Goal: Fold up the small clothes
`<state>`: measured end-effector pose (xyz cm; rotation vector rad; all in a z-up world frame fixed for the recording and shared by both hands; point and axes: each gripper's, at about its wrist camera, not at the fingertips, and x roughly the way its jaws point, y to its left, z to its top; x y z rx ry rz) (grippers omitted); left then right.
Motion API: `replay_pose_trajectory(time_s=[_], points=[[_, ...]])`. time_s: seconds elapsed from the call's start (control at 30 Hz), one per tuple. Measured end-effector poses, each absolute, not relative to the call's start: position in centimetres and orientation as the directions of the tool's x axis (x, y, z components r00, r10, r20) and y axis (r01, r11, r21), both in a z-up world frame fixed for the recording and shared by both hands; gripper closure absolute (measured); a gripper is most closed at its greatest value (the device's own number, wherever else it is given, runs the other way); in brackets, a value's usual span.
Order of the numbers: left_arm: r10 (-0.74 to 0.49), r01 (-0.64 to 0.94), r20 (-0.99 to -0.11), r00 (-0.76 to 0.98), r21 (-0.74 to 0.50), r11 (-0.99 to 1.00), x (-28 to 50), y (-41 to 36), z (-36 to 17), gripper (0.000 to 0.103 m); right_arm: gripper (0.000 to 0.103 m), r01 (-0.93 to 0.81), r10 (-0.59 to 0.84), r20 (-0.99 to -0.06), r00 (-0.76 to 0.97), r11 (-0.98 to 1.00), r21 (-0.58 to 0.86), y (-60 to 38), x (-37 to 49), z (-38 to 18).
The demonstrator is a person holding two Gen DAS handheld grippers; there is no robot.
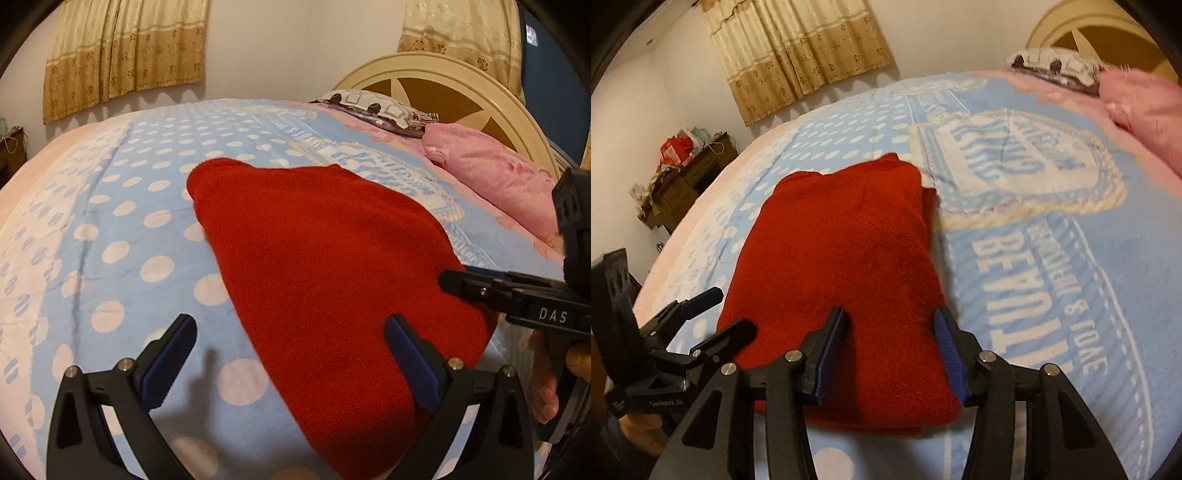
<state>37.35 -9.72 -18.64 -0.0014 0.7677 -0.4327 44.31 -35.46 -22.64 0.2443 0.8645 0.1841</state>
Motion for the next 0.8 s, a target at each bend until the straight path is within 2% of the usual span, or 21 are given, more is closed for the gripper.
replay_pose_trajectory(time_s=[0.17,0.3,0.4,0.47,0.53,0.67,0.8], points=[[-0.418,0.377,-0.685,0.596,-0.221,0.899,37.9,-9.2,-19.2,0.000,0.045,-0.055,0.337,-0.736,0.587,0.924,0.379,-36.9,45.0,-23.8],[-0.445,0.367,-0.689,0.572,-0.271,0.890,38.0,-8.8,-19.6,0.000,0.045,-0.079,0.303,-0.736,0.606,0.943,0.323,-36.4,44.7,-22.2],[-0.452,0.361,-0.689,0.567,-0.285,0.888,38.1,-8.8,-19.8,0.000,0.045,-0.044,0.190,-0.684,0.704,0.973,0.225,-36.5,44.2,-19.0],[-0.461,0.360,-0.692,0.556,-0.299,0.884,38.3,-8.8,-19.9,0.000,0.045,-0.057,0.188,-0.636,0.748,0.973,0.222,-36.1,44.5,-16.9],[-0.467,0.358,-0.692,0.551,-0.309,0.881,38.5,-8.7,-20.1,0.000,0.045,-0.103,0.222,-0.628,0.746,0.970,0.221,-34.9,45.6,-15.7],[-0.461,0.358,-0.691,0.556,-0.302,0.884,38.3,-8.8,-20.0,0.000,0.045,-0.288,0.326,-0.664,0.673,0.942,0.172,-29.5,48.1,-15.5],[-0.458,0.357,-0.690,0.561,-0.297,0.885,38.1,-8.8,-20.0,0.000,0.049,-0.333,0.297,-0.764,0.572,0.936,0.114,-25.9,51.1,-18.2]])
